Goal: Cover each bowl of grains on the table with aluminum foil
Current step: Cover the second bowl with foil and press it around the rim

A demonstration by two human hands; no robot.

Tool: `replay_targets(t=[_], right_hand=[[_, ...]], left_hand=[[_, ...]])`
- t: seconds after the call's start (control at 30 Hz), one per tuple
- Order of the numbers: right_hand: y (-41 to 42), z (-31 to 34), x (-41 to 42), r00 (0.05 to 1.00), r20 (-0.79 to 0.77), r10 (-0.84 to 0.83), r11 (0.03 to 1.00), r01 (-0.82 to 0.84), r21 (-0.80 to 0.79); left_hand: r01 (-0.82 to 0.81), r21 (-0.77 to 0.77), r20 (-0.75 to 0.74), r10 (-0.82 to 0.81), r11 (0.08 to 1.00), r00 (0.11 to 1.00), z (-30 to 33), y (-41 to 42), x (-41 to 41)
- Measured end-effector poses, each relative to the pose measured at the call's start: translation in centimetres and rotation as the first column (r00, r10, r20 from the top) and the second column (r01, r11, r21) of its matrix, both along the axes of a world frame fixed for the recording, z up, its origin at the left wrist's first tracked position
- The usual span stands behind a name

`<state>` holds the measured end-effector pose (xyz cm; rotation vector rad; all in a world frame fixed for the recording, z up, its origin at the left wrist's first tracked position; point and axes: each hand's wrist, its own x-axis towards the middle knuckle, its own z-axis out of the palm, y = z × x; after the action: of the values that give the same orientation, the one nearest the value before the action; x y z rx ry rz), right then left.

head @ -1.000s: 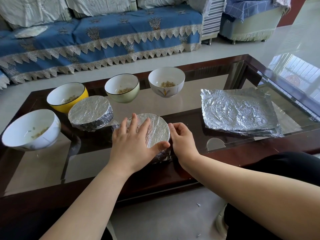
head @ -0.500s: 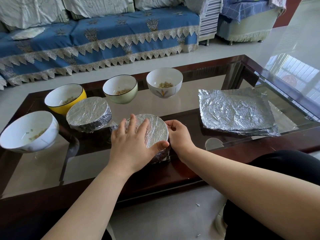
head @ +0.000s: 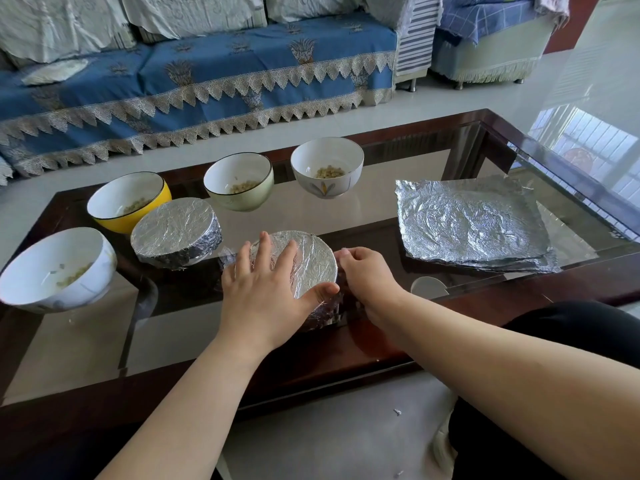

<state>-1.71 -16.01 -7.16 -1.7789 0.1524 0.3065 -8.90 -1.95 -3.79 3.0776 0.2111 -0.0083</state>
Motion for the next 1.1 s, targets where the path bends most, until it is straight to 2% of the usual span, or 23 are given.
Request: replay_targets(t=[0.23, 0.63, 0.7, 0.8, 0.87, 0.97, 1.1], right_hand=[[-0.2, 1.6, -4.4, 0.984, 0.152, 0.088, 0.993, -0.098, 0.060], [0.4, 0.1, -4.3, 0.990, 0.136, 0.037, 0.993, -0.052, 0.110], [0.4, -0.1, -3.8, 0.994, 0.105, 0.002, 0.989, -0.017, 0.145], [0.1, 0.2, -2.9, 0.996, -0.065, -0.054, 0.950, 0.071, 0.304], [-0.3, 0.3, -2.7, 0.991, -0.126, -0.038, 0.933, 0.080, 0.351], [-0.2, 0.3, -3.0, 0.990, -0.141, -0.013, 0.936, 0.062, 0.347], [0.4, -0.2, -3.2, 0.992, -0.111, -0.061, 0.963, 0.087, 0.254]], left_hand=[[-0.016, -0.002, 0.008, 0.016, 1.000, 1.000, 0.0, -0.2, 0.1], [-0.017, -0.003, -0.010, 0.017, 1.000, 1.000, 0.1, -0.2, 0.2], [-0.017, -0.005, -0.008, 0.017, 1.000, 1.000, 0.1, -0.2, 0.1], [-0.018, -0.014, -0.004, 0.018, 1.000, 1.000, 0.1, -0.2, 0.1], [-0.015, -0.015, -0.009, 0.015, 1.000, 1.000, 0.1, -0.1, 0.1], [-0.014, -0.016, -0.012, 0.014, 1.000, 1.000, 0.2, -0.1, 0.0], [-0.016, -0.016, -0.014, 0.015, 1.000, 1.000, 0.1, -0.1, 0.1]])
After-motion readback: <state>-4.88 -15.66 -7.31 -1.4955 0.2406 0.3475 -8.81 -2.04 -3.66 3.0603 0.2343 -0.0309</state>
